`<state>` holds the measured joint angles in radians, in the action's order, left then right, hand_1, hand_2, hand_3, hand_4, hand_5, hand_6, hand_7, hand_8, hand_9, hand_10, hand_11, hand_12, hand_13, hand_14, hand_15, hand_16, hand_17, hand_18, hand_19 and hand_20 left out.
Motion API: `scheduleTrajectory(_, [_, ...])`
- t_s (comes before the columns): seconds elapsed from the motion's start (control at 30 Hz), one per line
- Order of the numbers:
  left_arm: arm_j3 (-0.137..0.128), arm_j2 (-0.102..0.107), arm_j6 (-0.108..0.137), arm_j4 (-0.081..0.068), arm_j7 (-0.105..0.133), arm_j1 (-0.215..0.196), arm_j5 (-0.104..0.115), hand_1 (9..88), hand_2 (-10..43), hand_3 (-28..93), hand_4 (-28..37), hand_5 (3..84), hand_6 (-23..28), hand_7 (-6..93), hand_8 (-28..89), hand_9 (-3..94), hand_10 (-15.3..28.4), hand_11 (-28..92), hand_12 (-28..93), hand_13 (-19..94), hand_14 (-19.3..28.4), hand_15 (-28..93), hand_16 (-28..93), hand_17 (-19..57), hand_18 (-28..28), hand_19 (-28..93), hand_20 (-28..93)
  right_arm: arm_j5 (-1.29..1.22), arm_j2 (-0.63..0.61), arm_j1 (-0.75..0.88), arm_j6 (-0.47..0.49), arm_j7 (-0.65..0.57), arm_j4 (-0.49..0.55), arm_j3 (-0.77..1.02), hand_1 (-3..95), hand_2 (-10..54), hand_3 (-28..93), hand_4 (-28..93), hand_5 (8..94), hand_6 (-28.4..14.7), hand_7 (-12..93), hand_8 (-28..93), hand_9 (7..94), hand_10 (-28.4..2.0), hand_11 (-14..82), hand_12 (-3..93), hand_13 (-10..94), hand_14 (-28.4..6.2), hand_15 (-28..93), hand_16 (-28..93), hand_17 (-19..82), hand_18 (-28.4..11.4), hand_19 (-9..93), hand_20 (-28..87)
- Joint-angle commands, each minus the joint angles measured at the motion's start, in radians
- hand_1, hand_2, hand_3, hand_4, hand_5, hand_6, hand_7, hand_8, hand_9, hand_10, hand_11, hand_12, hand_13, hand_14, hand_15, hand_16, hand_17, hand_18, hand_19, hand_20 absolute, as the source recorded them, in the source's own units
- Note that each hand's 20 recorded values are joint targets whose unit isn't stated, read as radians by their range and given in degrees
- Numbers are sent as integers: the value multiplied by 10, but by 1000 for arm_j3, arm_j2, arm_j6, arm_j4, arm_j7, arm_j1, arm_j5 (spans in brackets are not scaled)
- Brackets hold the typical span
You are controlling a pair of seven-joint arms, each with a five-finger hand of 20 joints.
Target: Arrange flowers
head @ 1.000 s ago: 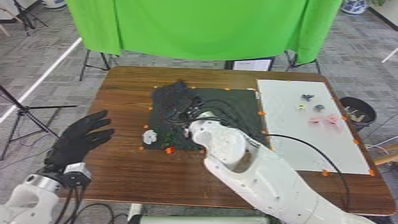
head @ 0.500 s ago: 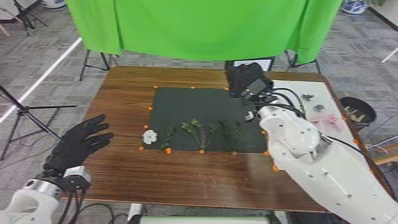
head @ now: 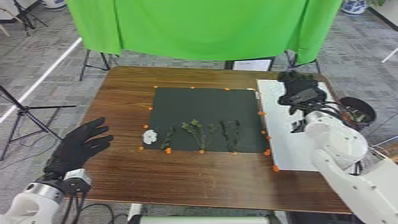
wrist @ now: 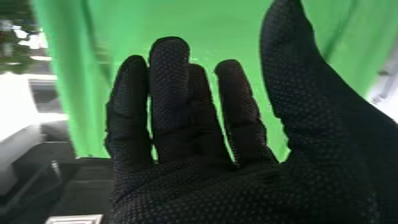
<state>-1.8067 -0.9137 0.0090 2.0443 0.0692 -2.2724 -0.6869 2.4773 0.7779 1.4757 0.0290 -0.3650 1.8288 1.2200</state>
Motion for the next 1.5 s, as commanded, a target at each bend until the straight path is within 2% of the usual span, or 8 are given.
scheduleTrajectory(0.03, [-11,-18,12,13,-6,-34,-6,257,-27,722,-283,302,58,222,-121,251,135,290,144,228,180,426,-49,-76,224,472,55,18,-73,117,5,-57,-19,92,321,-95,932,-281,269,-29,490,-213,330,-117,301,237,419,-88,739,160,189,-168,723,394])
scheduleTrajectory(0.2, [-23,-21,15,17,-4,-46,-5,257,-27,722,-283,303,58,223,-121,251,134,289,145,228,180,426,-49,-76,224,472,55,14,-90,171,64,-66,-23,151,334,-95,931,-282,333,-18,533,-227,376,-119,469,271,458,-76,741,190,201,-167,725,394])
scheduleTrajectory(0.63, [-19,-24,6,13,-11,-35,-9,258,-28,723,-283,303,58,222,-121,252,136,290,145,228,179,425,-50,-76,224,472,55,13,-83,156,145,-62,-89,153,320,-95,912,-283,351,-14,447,-202,440,-95,307,208,474,-70,704,194,187,-176,698,398])
scheduleTrajectory(0.97, [-16,-25,6,11,-12,-29,-9,258,-27,722,-283,303,58,222,-121,252,135,289,146,228,179,425,-49,-76,224,471,55,27,-74,108,120,-52,-138,102,328,-95,905,-283,351,37,438,-211,452,-96,291,211,499,-67,694,199,190,-177,696,401])
scheduleTrajectory(1.1, [-15,-25,6,12,-11,-29,-8,257,-27,723,-283,303,58,222,-121,252,135,290,145,229,179,424,-49,-76,224,472,55,25,-72,87,132,-61,-150,81,337,-95,901,-283,394,24,454,-210,515,-93,353,229,551,-64,692,204,200,-173,699,401])
scheduleTrajectory(1.2, [-16,-25,4,10,-11,-30,-9,258,-26,721,-283,302,58,223,-121,252,135,291,145,228,179,424,-49,-76,224,472,55,26,-70,81,120,-67,-158,73,344,-95,898,-283,447,24,480,-209,566,-92,422,250,583,-64,691,215,210,-170,705,401])
scheduleTrajectory(1.33, [-16,-22,5,10,-15,-24,-8,257,-27,722,-283,303,58,222,-121,252,135,289,145,228,179,424,-49,-76,224,472,55,40,-74,81,67,-50,-168,67,418,-95,847,-282,494,28,578,-8,670,-65,311,442,630,-51,657,298,235,-168,717,402])
scheduleTrajectory(1.5, [-13,-5,11,9,-5,-22,1,258,-27,723,-283,302,58,223,-121,252,135,289,145,228,179,424,-49,-76,224,472,55,47,-74,73,10,-30,-165,60,458,-82,840,-282,615,34,566,31,785,-62,280,510,692,-52,674,296,265,-163,723,405])
